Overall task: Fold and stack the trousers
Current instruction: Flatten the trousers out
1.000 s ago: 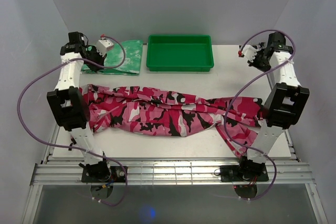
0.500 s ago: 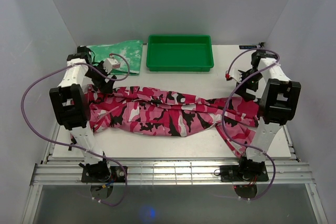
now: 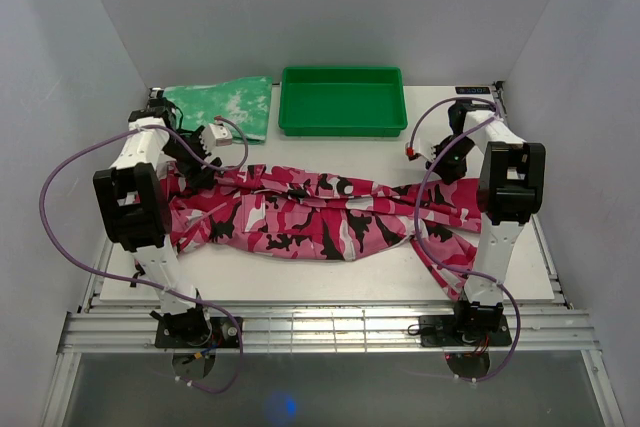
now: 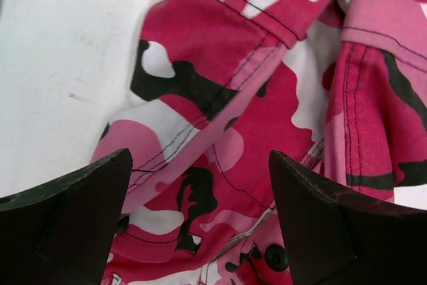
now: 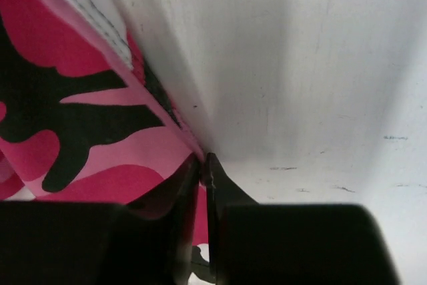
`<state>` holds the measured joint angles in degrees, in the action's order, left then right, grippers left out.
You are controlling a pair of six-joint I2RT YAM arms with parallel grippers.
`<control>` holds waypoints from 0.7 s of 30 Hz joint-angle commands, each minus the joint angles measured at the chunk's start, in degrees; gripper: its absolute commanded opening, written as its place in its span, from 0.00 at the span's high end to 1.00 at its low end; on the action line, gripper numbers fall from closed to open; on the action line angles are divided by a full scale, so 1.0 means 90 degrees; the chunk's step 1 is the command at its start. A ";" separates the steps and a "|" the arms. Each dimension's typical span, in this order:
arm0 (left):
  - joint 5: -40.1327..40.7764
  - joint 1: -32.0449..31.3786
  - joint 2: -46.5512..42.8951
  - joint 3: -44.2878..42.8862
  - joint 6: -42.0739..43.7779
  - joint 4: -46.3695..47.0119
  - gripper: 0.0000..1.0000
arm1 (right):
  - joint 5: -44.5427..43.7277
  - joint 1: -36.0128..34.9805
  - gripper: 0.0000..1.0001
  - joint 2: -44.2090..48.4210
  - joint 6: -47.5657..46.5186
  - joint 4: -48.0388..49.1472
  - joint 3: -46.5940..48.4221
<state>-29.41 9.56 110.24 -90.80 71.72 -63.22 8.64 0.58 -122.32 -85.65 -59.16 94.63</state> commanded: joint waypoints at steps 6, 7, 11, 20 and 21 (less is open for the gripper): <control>-0.0092 -0.0057 -0.0656 0.0577 0.0966 0.0382 0.11 | 0.0143 0.0063 0.92 0.0446 0.0268 -0.0263 -0.0036; -0.0034 -0.0076 -0.0657 0.0752 0.0928 0.0548 0.13 | 0.0211 0.0063 0.92 0.0534 0.0288 -0.0321 0.0032; 0.0269 -0.0193 -0.0773 0.1144 0.0800 0.1466 0.44 | 0.0221 0.0131 0.92 0.0837 0.0269 -0.0497 0.0072; -0.0101 -0.0086 -0.0970 0.0589 -0.0195 0.2023 1.00 | 0.0065 0.0570 0.92 0.1249 -0.0425 -0.0625 0.0528; -0.0121 -0.0086 -0.0882 0.0462 -0.0496 0.2073 1.00 | 0.0036 0.0580 0.92 0.1141 -0.0367 -0.0557 0.0676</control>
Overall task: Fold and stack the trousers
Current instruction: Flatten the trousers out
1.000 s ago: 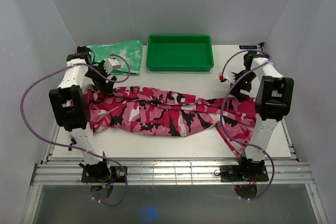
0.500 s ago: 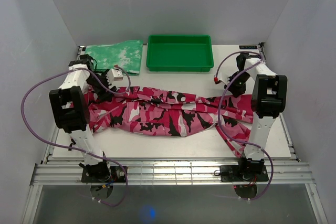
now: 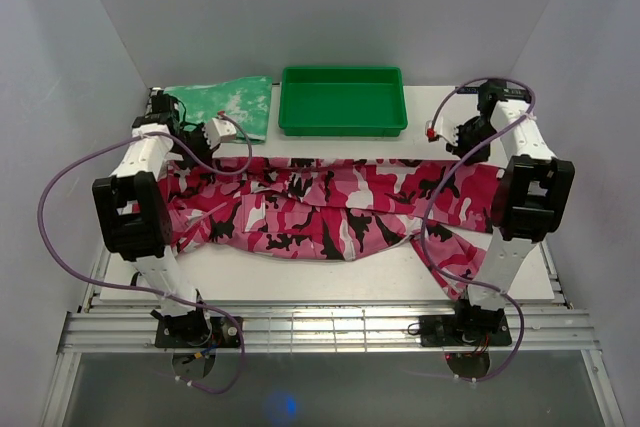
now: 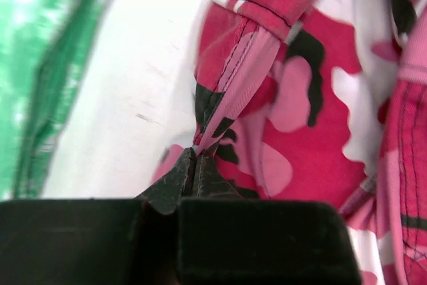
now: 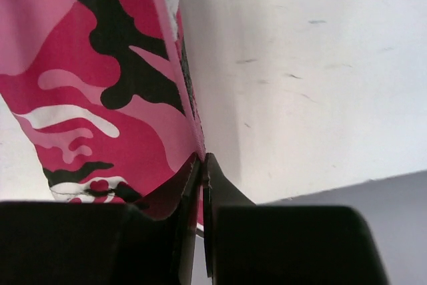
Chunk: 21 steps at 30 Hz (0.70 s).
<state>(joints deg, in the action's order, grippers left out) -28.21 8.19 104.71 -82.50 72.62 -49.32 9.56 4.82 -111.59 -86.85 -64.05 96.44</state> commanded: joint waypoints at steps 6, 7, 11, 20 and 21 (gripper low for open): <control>-0.0284 0.0018 0.1206 -0.2342 -0.2090 0.0627 1.00 | -0.0095 -0.0027 0.92 -0.1359 0.0410 0.0592 0.2025; -0.0226 -0.0011 0.1430 -0.2569 -0.2421 0.0627 1.00 | -0.0221 -0.0144 0.92 -0.1670 0.0557 0.0845 0.2144; 0.0621 -0.0293 0.2436 -0.3634 -0.3301 0.0685 0.87 | -0.0885 -0.0496 0.80 -0.2132 0.1209 0.1969 0.2253; 0.1074 -0.0110 0.1591 -0.3327 -0.3869 0.0051 0.11 | -0.0595 -0.0360 0.14 -0.0943 0.1857 0.1016 0.2000; 0.0957 -0.0051 0.1405 -0.3217 -0.3899 -0.0066 0.10 | -0.0487 -0.0282 0.14 -0.0593 0.1905 0.0462 0.1893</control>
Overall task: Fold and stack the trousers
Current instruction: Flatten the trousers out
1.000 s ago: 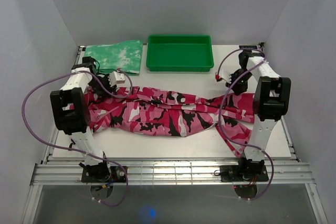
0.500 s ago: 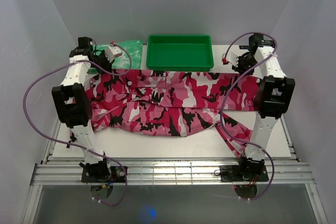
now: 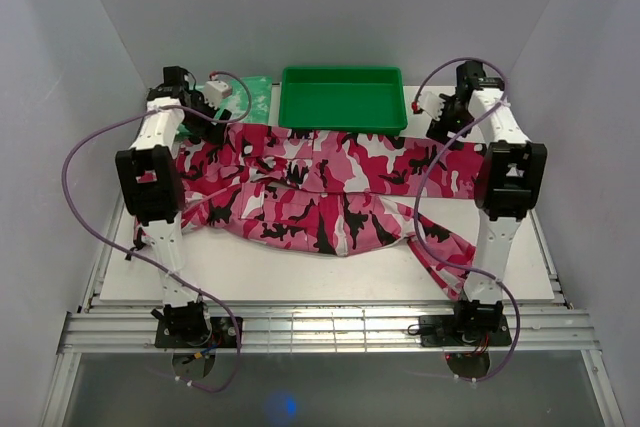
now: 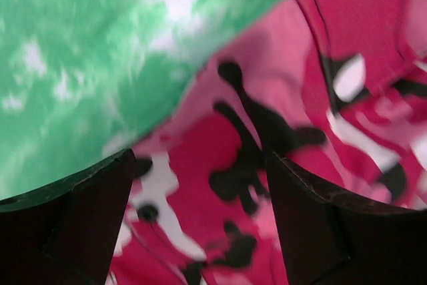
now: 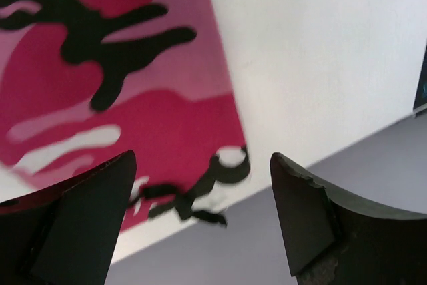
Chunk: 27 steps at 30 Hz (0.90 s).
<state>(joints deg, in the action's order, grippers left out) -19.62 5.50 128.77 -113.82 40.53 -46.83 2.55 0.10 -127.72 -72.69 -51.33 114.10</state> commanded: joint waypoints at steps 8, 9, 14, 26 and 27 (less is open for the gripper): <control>-0.0739 0.1174 -0.2509 0.1561 -0.0207 -0.2071 0.07 | 0.1182 0.0341 0.02 0.2998 0.0372 -0.2627 -0.2781; -0.0837 0.1254 -0.2608 0.1891 -0.0130 -0.2159 0.07 | 0.1192 0.0350 0.02 0.3280 0.0361 -0.2627 -0.3453; -0.0859 0.1567 -0.3291 0.3162 0.0027 -0.2151 0.07 | 0.1280 0.0350 0.03 0.3547 0.0702 -0.2607 -0.4698; 0.0558 0.1723 -0.3752 0.5399 -0.0285 -0.0843 0.12 | -0.0252 0.0477 0.29 0.3225 0.1543 -0.0568 -0.6417; 0.0646 0.1723 -0.3703 0.5459 -0.0275 -0.0755 0.16 | -0.0679 0.0506 0.40 0.3224 0.1446 -0.0247 -0.6476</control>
<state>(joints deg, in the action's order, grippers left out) -18.17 20.58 96.90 -66.92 38.59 -58.13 4.21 4.16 -98.02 -61.08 -61.63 57.58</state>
